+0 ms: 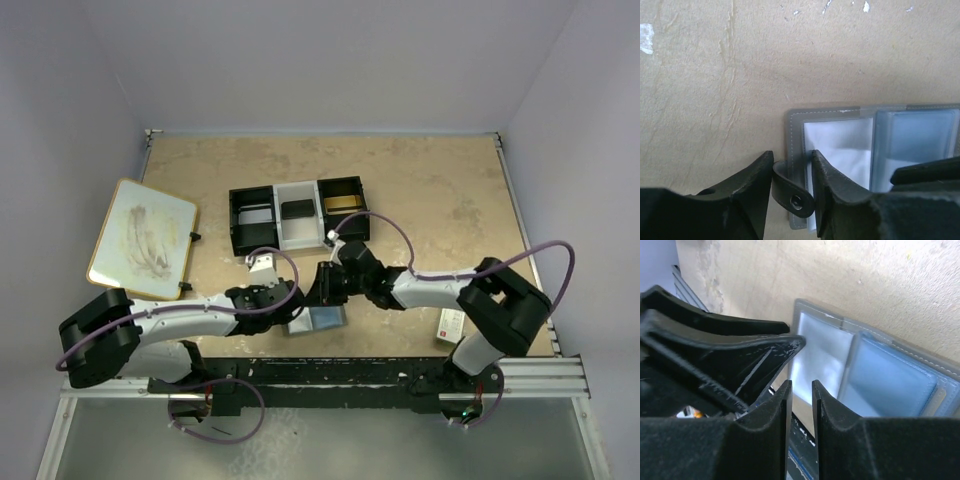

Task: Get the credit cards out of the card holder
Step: Open the card holder at the center of the board, then remove the credit card from the card holder.

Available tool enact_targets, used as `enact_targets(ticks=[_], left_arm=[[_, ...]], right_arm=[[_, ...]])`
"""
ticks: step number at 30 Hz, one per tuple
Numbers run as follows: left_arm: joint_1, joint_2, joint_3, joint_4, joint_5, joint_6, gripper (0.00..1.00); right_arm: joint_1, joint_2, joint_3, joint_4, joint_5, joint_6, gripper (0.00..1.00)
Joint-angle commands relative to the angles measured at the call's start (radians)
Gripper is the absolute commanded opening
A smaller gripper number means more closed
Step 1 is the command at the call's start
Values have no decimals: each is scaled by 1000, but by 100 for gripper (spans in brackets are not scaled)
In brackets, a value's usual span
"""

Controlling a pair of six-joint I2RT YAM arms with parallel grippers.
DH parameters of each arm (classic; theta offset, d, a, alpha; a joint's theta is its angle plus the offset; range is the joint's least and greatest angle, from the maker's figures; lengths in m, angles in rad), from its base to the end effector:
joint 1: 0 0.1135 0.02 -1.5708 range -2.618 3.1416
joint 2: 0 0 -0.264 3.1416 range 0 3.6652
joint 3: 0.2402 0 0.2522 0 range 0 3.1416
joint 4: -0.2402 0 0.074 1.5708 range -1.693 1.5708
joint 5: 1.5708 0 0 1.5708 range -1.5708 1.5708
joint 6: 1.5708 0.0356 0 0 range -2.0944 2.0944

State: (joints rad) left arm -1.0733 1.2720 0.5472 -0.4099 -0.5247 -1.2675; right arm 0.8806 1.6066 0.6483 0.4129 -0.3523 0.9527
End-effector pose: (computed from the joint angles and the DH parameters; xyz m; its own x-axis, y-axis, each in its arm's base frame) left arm 0.1158 -0.1758 0.1533 -0.7587 -0.3337 -0.5595 -0.2158 0.9391 -0.2675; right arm 0.1887 0.2478 0.1557 -0.9343 0.0698 -0.3495 -0.2591 0.5405 0.8005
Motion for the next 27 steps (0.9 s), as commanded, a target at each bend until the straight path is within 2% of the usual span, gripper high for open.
enact_targets(ticks=[1,5,10,18,27], left_arm=[[7,35,7,-9,-3,2,31],[7,22,17,6,0,33,22],[7,34,38,31,22,82,15],[7,54,57,30,39,95,9],[7,62,80,23,40,109,3]], right_arm=[[-2,-118,61,-172,125,-56,27],[-7,-191,54,-305,265,-67,34],[-36,-216,29,-396,312,-72,39],[-61,-251,-25,-399,306,-56,43],[-61,-223,-70,-290,204,-44,41]])
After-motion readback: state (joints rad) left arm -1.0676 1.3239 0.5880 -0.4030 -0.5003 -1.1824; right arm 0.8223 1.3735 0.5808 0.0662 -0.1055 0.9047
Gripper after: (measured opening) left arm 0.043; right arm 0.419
